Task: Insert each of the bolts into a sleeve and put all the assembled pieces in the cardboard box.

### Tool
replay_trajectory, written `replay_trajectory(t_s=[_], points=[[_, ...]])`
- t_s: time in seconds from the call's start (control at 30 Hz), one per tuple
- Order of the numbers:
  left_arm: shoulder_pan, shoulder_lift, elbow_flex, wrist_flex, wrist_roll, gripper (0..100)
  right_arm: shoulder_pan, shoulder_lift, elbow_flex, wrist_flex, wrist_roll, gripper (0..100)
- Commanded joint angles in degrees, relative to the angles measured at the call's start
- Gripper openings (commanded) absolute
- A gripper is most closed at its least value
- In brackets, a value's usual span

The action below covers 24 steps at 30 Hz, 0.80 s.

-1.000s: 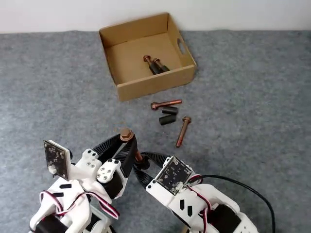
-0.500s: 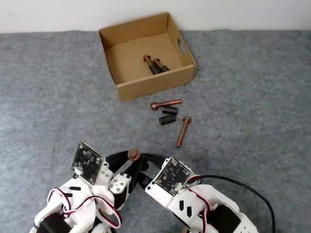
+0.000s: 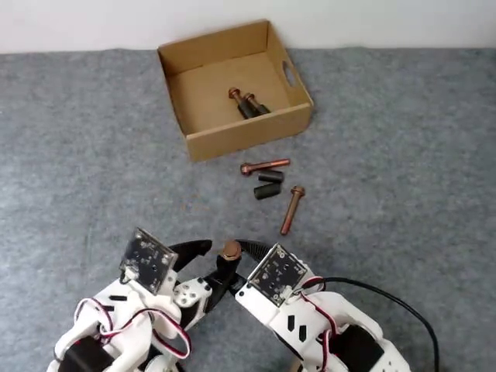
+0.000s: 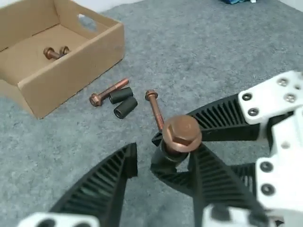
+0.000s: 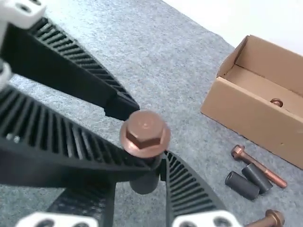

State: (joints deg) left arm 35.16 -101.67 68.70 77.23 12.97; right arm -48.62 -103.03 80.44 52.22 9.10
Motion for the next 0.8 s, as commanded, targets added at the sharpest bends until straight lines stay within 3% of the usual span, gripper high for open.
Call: replay_trajectory(t_s=[0.0, 0.2, 0.6, 0.77], points=[[-0.09, 0.09, -0.48, 1.23, 0.79, 24, 1.45, -0.66, -2.73, -1.36, 0.35, 0.8], [-5.98, 0.35, -4.70, 1.58, 0.26, 24, 1.54, -0.66, -2.37, -0.92, 0.00, 0.8], [-3.08, 0.18, -12.79, 8.26, 3.87, 24, 7.78, -0.66, 0.44, -1.36, 0.26, 0.8], [-11.08, 0.09, -12.97, 6.07, 4.75, 14, 13.85, -0.57, -0.79, 0.40, -0.26, 0.8]])
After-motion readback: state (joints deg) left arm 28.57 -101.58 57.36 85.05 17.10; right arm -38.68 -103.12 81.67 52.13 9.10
